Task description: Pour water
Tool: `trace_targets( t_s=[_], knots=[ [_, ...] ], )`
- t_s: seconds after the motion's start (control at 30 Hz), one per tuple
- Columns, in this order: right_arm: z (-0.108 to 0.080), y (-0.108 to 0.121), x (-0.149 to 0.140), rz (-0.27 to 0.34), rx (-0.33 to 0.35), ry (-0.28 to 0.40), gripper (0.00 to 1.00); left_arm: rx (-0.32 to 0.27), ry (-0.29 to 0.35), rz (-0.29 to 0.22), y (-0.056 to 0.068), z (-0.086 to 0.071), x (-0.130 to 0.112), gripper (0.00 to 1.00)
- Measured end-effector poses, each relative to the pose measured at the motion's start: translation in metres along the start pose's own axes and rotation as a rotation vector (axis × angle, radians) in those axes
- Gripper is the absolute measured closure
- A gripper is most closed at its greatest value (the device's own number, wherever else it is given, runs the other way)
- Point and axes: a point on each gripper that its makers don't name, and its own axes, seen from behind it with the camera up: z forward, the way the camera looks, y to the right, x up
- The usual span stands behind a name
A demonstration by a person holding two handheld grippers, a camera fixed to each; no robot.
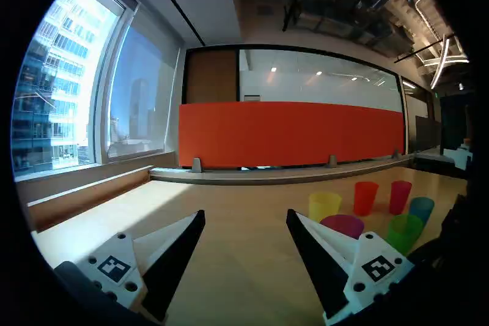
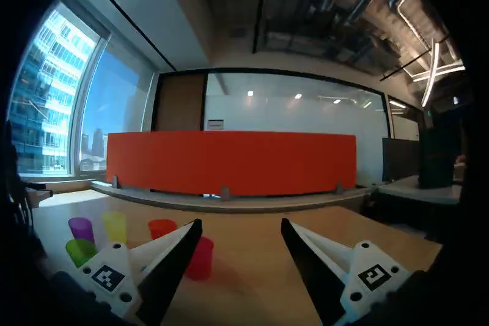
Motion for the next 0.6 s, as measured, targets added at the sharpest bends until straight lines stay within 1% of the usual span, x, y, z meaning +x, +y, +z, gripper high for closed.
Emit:
trace_targets(
  t_s=[0.07, 0.33, 0.6],
  knots=[
    [0.001, 0.001, -0.006, 0.005, 0.007, -0.01, 0.0, 0.0, 0.0, 0.0, 0.0, 0.0, 0.0, 0.01],
    [0.004, 0.013, -0.016, 0.002, -0.011, -0.027, 0.0, 0.0, 0.0, 0.0, 0.0, 0.0, 0.0, 0.01],
    [0.004, 0.016, -0.024, -0.002, -0.012, -0.039, 0.0, 0.0, 0.0, 0.0, 0.001, 0.0, 0.0, 0.01]
  ],
)
